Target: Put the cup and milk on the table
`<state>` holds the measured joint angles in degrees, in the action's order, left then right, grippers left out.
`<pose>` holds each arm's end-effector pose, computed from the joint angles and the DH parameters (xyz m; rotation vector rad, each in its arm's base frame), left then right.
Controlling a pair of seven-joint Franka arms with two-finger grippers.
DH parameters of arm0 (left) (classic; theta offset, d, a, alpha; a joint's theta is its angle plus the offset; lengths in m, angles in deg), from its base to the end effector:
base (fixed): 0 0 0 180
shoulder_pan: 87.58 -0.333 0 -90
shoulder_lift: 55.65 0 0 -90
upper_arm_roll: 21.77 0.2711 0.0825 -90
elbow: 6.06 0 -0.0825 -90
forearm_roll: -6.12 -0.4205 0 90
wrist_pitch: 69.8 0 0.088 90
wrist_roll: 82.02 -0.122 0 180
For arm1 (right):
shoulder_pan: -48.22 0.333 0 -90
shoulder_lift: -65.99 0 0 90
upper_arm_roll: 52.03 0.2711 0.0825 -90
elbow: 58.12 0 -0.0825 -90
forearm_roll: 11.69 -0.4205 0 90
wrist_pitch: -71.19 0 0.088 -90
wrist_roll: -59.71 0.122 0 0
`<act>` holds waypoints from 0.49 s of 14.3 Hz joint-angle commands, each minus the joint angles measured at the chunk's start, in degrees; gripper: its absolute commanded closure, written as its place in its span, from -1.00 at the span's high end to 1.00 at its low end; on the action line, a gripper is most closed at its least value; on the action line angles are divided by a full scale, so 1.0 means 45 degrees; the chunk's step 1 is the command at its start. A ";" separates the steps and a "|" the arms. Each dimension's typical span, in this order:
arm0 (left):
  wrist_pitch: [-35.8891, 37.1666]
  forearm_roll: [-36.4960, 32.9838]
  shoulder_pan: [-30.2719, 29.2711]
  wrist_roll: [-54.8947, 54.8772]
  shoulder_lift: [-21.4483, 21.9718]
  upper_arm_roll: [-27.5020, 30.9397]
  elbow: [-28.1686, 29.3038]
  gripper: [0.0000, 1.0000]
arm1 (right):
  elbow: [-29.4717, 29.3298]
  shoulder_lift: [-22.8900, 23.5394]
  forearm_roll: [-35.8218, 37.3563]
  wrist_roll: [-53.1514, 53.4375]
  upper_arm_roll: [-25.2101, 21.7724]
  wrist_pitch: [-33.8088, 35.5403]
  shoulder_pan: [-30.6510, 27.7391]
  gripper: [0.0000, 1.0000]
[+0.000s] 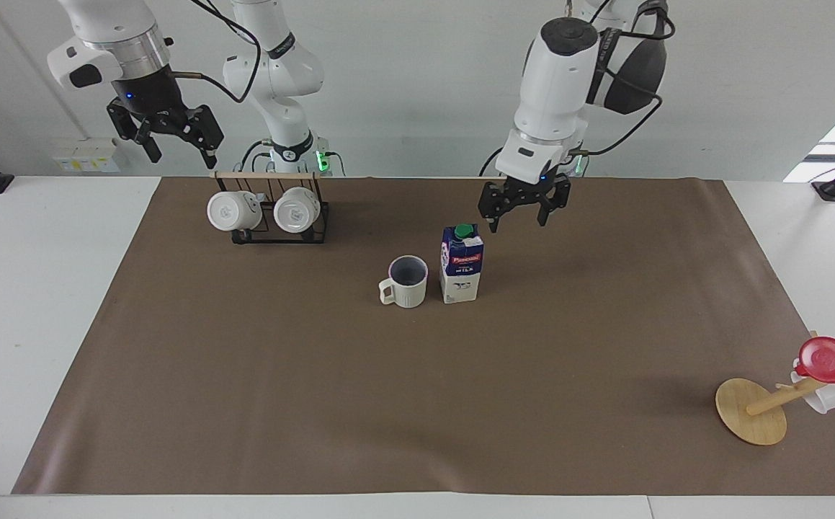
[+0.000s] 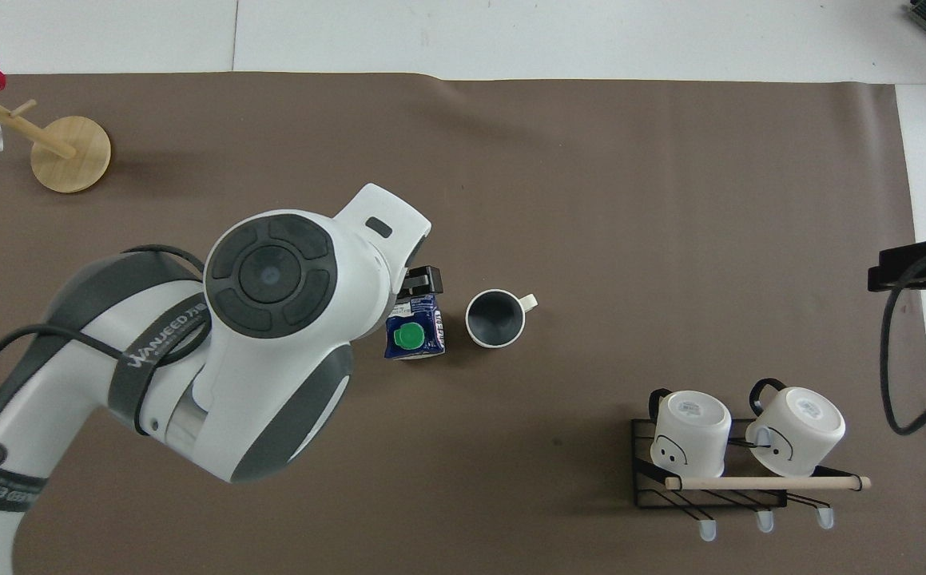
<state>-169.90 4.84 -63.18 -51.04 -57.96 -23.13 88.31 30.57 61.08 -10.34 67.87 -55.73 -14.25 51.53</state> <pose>0.5556 -0.2653 0.5171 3.1273 0.1375 0.0980 0.5596 -0.0083 0.6183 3.1164 -0.2362 0.0468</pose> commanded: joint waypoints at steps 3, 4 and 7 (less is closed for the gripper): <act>0.1619 0.0068 -0.2311 -0.2877 0.0124 -0.0010 -0.1206 1.00 | 0.0035 -0.0081 -0.0124 -0.0386 0.0079 0.0140 -0.0188 1.00; 0.1697 0.0068 -0.2741 -0.3346 0.0182 -0.0029 -0.1225 1.00 | 0.0035 -0.0081 -0.0124 -0.0386 0.0079 0.0140 -0.0188 1.00; 0.2241 0.0068 -0.3487 -0.3839 0.0435 -0.0010 -0.1322 1.00 | 0.0035 -0.0081 -0.0124 -0.0386 0.0079 0.0140 -0.0188 1.00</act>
<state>-162.89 4.84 -77.53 -67.20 -57.02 -22.56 83.38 30.57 61.08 -10.34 67.87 -55.73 -14.25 51.53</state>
